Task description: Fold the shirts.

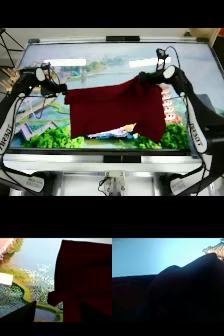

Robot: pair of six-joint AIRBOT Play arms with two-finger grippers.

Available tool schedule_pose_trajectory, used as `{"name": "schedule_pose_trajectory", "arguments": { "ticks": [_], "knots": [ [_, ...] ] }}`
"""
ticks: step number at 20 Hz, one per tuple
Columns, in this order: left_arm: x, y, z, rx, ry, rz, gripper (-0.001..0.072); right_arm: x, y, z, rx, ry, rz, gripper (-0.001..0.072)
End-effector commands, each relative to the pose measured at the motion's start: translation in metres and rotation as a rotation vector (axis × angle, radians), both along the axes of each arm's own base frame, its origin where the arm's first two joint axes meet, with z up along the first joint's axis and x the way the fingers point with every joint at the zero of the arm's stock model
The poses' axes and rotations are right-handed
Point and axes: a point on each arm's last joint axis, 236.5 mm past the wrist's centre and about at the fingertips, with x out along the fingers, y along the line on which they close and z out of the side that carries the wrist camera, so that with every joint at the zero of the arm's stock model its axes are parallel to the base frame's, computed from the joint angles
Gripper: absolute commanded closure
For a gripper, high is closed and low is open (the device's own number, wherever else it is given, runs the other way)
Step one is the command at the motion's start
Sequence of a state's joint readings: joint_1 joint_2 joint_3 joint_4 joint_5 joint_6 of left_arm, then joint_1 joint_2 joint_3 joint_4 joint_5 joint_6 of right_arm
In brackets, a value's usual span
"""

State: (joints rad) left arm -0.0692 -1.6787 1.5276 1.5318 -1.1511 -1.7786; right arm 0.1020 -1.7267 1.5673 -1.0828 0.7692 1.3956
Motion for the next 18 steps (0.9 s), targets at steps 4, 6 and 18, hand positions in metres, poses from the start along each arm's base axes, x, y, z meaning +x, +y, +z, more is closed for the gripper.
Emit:
{"name": "schedule_pose_trajectory", "arguments": {
  "ticks": [4, 6, 18],
  "knots": [
    [-0.075, 0.030, 0.035, -0.055, 0.234, -0.117, 0.0139, -0.082, -0.123, 0.053, -0.283, 0.228, -0.017, 0.0161],
    [-0.119, 0.016, 0.017, -0.200, 0.279, -0.062, 0.0192, -0.144, -0.164, 0.040, -0.253, 0.478, -0.046, 0.0161],
    [-0.225, -0.071, -0.067, -0.595, 0.222, 0.067, 0.0198, -0.194, -0.172, 0.027, -0.095, 0.616, -0.087, 0.0160]
  ]
}}
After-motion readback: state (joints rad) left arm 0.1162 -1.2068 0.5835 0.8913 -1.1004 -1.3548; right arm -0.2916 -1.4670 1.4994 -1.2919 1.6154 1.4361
